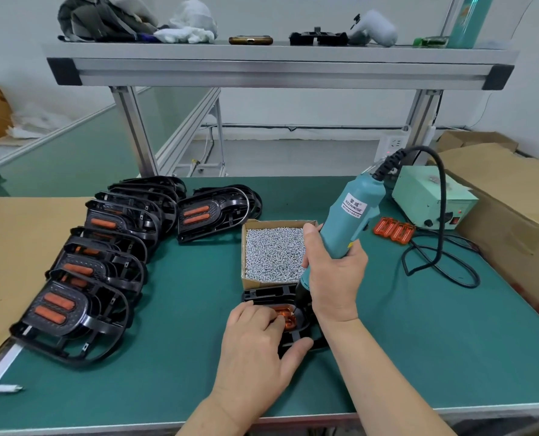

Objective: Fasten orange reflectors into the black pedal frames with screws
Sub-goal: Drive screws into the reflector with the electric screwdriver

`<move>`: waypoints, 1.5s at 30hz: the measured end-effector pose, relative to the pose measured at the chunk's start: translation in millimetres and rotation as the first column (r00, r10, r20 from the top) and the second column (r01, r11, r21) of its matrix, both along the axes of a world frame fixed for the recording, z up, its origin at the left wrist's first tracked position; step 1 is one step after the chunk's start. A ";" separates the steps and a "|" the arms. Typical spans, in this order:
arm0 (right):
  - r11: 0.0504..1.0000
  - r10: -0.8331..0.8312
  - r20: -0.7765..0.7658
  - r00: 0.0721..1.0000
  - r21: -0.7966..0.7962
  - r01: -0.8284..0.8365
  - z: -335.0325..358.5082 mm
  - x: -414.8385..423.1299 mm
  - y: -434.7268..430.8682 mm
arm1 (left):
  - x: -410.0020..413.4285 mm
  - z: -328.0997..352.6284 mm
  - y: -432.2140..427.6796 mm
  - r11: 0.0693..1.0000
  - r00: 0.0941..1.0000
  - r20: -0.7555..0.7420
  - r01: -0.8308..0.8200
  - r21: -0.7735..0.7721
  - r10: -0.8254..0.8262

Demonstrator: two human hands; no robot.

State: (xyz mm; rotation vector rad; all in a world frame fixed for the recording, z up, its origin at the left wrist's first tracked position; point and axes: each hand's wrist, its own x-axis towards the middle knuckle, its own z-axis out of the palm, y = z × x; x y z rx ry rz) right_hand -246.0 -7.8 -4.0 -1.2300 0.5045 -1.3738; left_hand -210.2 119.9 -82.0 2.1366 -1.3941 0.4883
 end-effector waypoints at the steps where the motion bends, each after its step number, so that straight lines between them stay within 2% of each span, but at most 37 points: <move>1: 1.000 0.011 -0.009 1.000 -0.002 -0.011 -1.1 0.9 0.1 | 0.3 -0.4 0.1 1.000 1.000 0.002 -0.001 0.000 0.001; 9: 0.997 0.062 -0.073 0.995 -0.041 -0.065 -5.4 -0.9 4.8 | -1.9 -2.1 -0.8 1.000 1.000 -0.015 0.022 0.008 -0.022; 15: 0.990 0.140 0.022 0.990 -0.019 -0.140 0.4 -11.5 0.8 | 1.2 0.3 0.8 1.000 1.000 0.000 0.016 -0.021 -0.016; 19: 0.981 0.184 0.041 0.982 -0.074 -0.181 7.4 -19.0 1.5 | 0.1 -0.2 3.7 1.000 1.000 -0.019 -0.010 0.000 0.010; 22: 0.974 0.200 0.112 0.973 -0.129 -0.185 25.8 -21.6 -7.8 | -1.1 2.0 4.3 1.000 0.997 -0.072 -0.018 0.011 0.019; 24: 0.990 0.133 0.167 0.977 -0.068 -0.124 34.3 -22.1 -16.0 | -2.6 1.9 4.4 1.000 0.995 -0.098 0.005 0.000 -0.005; 27: 0.982 -0.039 0.230 0.972 0.190 -0.005 31.4 -24.6 -32.7 | -4.3 1.7 6.3 0.999 0.992 -0.122 0.038 -0.003 -0.038; 29: 0.924 -0.096 0.281 0.955 0.382 -0.020 21.7 -28.6 -48.6 | -4.0 1.7 6.0 0.998 0.990 -0.133 0.055 -0.010 -0.056; 31: 0.851 -0.099 0.357 0.929 0.514 -0.107 9.5 -32.6 -64.0 | -4.3 1.2 5.6 0.996 0.989 -0.123 0.083 -0.018 -0.085; 34: 0.796 -0.106 0.391 0.914 0.584 -0.157 -13.9 -37.2 -80.2 | -6.4 -1.5 5.0 0.991 0.989 -0.065 0.134 -0.008 -0.134; 39: 0.754 -0.048 0.322 0.945 0.633 -0.177 -40.3 -39.2 -92.3 | -4.8 -1.0 3.0 0.989 0.988 -0.059 0.145 0.001 -0.145; 45: 0.713 -0.036 0.307 0.951 0.675 -0.191 -43.5 -36.0 -92.6 | 7.8 17.1 -11.9 0.979 0.983 -0.128 0.108 -0.175 -0.131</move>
